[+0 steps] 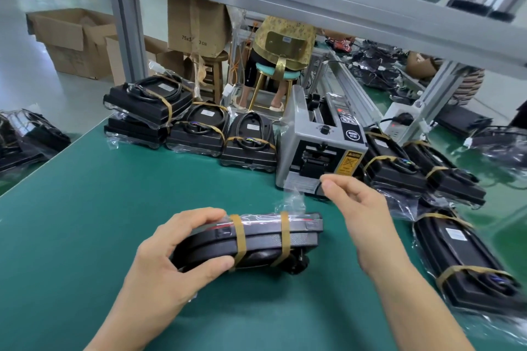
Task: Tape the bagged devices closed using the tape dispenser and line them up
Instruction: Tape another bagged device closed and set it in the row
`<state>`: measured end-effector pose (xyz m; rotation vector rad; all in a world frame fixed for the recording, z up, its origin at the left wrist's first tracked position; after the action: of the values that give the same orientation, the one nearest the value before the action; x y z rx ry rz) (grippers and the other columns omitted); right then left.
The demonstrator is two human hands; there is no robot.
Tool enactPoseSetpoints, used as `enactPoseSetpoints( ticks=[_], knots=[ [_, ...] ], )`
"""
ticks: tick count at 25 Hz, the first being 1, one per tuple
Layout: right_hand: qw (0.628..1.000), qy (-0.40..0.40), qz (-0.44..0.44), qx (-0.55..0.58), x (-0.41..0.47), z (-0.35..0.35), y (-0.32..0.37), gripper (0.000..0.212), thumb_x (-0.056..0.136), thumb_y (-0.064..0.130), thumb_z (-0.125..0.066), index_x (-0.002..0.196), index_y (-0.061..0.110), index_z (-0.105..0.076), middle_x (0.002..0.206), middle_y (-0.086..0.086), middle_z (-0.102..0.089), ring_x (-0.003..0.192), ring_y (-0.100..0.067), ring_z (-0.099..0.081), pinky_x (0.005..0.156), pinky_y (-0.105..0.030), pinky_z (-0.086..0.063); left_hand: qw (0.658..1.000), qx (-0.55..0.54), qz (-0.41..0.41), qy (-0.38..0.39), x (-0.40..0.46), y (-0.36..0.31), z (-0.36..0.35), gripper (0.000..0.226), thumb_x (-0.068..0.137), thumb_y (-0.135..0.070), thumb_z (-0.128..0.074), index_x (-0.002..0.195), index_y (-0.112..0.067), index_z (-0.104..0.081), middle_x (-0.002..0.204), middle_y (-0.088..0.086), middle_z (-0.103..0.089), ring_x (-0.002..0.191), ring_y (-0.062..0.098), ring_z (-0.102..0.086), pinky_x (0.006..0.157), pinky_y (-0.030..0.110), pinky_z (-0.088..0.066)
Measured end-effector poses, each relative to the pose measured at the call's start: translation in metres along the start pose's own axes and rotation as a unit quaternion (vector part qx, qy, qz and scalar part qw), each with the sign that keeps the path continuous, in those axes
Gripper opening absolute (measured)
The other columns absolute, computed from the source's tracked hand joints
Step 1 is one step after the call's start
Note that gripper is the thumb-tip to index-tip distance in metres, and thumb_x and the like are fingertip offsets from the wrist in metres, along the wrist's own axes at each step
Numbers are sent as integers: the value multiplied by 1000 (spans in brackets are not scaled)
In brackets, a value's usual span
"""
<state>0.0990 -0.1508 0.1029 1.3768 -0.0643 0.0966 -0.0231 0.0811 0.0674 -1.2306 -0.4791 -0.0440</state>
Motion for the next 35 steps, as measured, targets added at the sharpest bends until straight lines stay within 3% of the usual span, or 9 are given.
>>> enactPoseSetpoints(
  ticks=[5, 12, 16, 22, 25, 27, 29, 31, 35],
  knots=[
    [989, -92, -112, 15, 36, -3, -34, 11, 88, 23, -67, 78, 27, -68, 80, 10, -66, 77, -7, -58, 67, -20, -40, 1000, 8, -6, -26, -3, -2, -2, 53, 55, -49, -72, 107, -44, -63, 110, -17, -67, 105, 4, -59, 89, 4, -37],
    [969, -218, -109, -39, 64, -12, -37, 18, 85, 32, -70, 70, 24, -64, 82, 4, -67, 85, -18, -60, 79, -35, -47, 999, 28, -28, -32, -7, -4, -2, 53, 55, -47, -75, 107, -38, -65, 109, -16, -67, 104, 9, -60, 92, 8, -38],
    [959, -262, -96, -57, 69, -9, -32, 22, 85, 26, -69, 64, 27, -62, 76, 4, -66, 81, -19, -61, 71, -32, -46, 998, 35, -33, -30, -7, -2, -2, 51, 55, -34, -80, 104, -33, -68, 107, -16, -67, 103, 11, -61, 92, 8, -39],
    [986, -148, -74, 33, 45, -22, -9, 19, 85, 16, -68, 66, 21, -68, 62, 14, -61, 65, -4, -54, 63, -18, -41, 999, 32, -21, -27, -7, -3, -2, 55, 59, -46, -73, 112, -40, -62, 110, -17, -66, 107, 13, -59, 92, 11, -39],
    [999, -33, 16, 9, 2, -26, 23, 17, 86, 17, -68, 70, 23, -69, 55, 22, -58, 58, 6, -51, 62, -10, -43, 998, 35, -23, -37, -9, -4, -3, 52, 61, -46, -72, 112, -42, -61, 112, -18, -65, 109, 16, -59, 91, 14, -41],
    [994, 51, 90, -38, -36, -37, 42, 12, 83, 25, -70, 71, 26, -69, 70, 18, -64, 68, 5, -56, 69, -12, -43, 998, 44, -27, -48, -10, -6, -4, 51, 62, -45, -72, 112, -42, -62, 112, -18, -64, 109, 17, -59, 90, 14, -41],
    [974, 102, 151, -132, -69, -50, 48, 6, 77, 39, -67, 75, 34, -68, 89, 17, -62, 91, -3, -59, 86, -27, -40, 995, 65, -41, -58, -12, -12, -7, 49, 63, -45, -73, 111, -39, -63, 110, -19, -64, 107, 17, -58, 90, 16, -41],
    [956, 97, 190, -199, -88, -57, 45, 12, 74, 48, -64, 82, 39, -66, 101, 21, -55, 109, 3, -48, 100, -34, -27, 991, 92, -67, -63, -14, -22, -12, 44, 65, -45, -73, 107, -35, -65, 108, -20, -64, 104, 12, -58, 89, 21, -42],
    [963, 61, 166, -204, -93, -63, 36, 11, 70, 45, -67, 79, 39, -64, 104, 25, -52, 118, 6, -40, 109, -32, -9, 987, 114, -90, -67, -17, -33, -22, 41, 70, -44, -69, 105, -22, -69, 105, -19, -65, 101, 7, -58, 86, 29, -42]
  ],
)
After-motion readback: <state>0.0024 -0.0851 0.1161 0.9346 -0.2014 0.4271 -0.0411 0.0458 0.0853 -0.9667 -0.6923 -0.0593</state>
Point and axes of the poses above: each hand's wrist, its own x-axis towards the middle knuckle, its own z-axis out of the back of the hand, y = z × x, the point moved 6 cm from there along x, towards the middle knuckle
